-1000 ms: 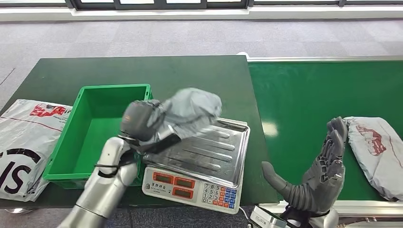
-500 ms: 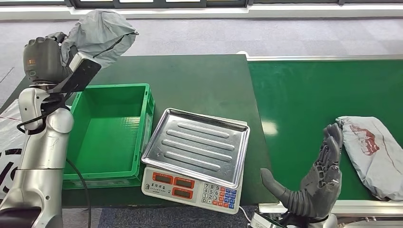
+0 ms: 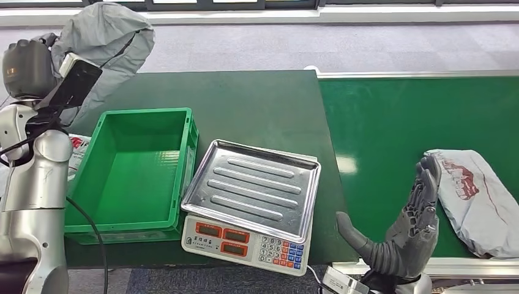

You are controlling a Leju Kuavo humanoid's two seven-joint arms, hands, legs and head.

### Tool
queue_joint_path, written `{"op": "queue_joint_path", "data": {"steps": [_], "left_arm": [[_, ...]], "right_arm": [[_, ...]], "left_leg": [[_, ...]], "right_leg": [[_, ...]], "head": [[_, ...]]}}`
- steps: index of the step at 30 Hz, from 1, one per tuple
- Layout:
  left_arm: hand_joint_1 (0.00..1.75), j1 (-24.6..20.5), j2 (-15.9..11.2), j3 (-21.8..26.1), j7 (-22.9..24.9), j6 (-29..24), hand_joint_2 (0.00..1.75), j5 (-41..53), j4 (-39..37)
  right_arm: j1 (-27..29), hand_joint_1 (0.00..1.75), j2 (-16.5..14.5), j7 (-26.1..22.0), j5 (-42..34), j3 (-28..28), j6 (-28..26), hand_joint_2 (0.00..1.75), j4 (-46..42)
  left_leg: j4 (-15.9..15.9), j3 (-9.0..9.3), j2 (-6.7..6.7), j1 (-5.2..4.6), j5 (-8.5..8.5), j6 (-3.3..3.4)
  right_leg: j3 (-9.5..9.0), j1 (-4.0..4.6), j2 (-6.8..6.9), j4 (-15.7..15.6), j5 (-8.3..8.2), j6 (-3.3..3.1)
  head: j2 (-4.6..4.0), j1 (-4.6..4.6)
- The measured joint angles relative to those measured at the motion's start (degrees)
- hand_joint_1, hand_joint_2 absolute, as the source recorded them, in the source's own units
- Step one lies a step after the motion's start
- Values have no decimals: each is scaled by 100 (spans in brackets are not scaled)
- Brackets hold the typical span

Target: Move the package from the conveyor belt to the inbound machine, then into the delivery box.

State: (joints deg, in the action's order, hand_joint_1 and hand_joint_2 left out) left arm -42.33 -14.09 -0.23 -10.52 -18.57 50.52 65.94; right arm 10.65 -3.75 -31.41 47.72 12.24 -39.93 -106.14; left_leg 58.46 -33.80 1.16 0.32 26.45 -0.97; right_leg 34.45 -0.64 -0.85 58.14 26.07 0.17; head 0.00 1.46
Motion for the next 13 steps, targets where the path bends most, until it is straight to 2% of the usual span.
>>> {"op": "queue_joint_path", "data": {"steps": [3, 7, 11, 12, 13], "left_arm": [[175, 434, 17, 101, -189, -44, 175, -91, -237], [175, 1078, 186, 122, -263, -254, 175, 54, -659], [175, 1338, 303, 130, -262, -298, 175, 118, -1088], [131, 1363, 322, 139, -264, -277, 175, 103, -1168], [116, 1371, 330, 143, -264, -266, 175, 95, -1206]], "right_arm": [[-32, 0, 17, -14, -39, 3, -1, 175, 60], [-69, 0, 46, 50, 8, 4, 0, 175, 113], [-42, 0, 84, 80, 64, 4, -1, 175, 116], [-32, 0, 92, 81, 65, 4, -1, 175, 116], [-28, 0, 97, 81, 65, 4, -1, 175, 116]], "left_leg": [[-2, 1, -1, 0, 0, 0], [1, -5, 1, -1, 1, 0], [3, -10, -1, -2, 3, 3], [3, -10, -1, -2, 4, 4], [3, -10, 0, -2, 4, 4]], "right_leg": [[1, -1, -1, 0, 1, -1], [5, -3, -1, -1, 1, -1], [9, -4, -1, -4, 1, 0], [8, -5, -1, -4, 1, 0], [8, -5, -1, -4, 1, 0]], "head": [[0, 0], [0, 0], [0, 0], [0, 0], [0, 0]]}}
